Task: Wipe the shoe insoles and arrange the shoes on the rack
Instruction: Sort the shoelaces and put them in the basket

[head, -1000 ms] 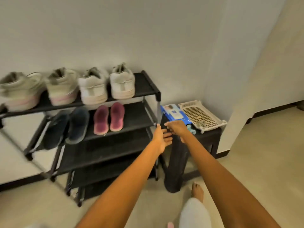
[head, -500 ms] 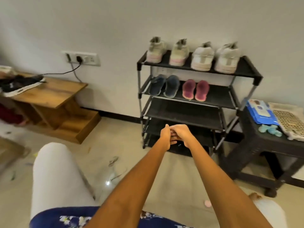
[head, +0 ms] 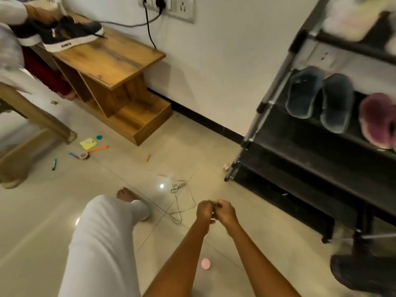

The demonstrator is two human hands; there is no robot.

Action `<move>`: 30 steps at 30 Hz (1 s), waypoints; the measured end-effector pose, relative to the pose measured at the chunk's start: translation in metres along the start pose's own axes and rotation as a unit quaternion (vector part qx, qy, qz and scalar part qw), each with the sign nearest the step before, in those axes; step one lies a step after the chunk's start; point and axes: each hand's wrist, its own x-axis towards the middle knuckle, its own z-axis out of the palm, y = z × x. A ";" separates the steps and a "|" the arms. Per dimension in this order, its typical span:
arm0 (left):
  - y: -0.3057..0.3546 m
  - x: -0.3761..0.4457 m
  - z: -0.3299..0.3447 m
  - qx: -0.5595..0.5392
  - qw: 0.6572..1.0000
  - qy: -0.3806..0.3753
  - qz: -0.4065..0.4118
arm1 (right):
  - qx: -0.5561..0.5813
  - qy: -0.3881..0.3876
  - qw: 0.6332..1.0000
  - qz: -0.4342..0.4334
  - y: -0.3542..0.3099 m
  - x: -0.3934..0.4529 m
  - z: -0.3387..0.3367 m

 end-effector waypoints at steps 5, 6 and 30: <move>-0.051 0.123 -0.045 0.134 0.985 0.112 -0.006 | -0.061 -0.094 0.993 0.045 0.029 0.089 0.081; -0.061 0.145 -0.052 0.184 0.974 0.133 0.005 | -0.074 -0.107 0.990 0.058 0.039 0.105 0.094; -0.066 0.213 -0.058 0.241 0.958 0.016 0.152 | -0.156 -0.109 0.977 -0.096 0.068 0.179 0.102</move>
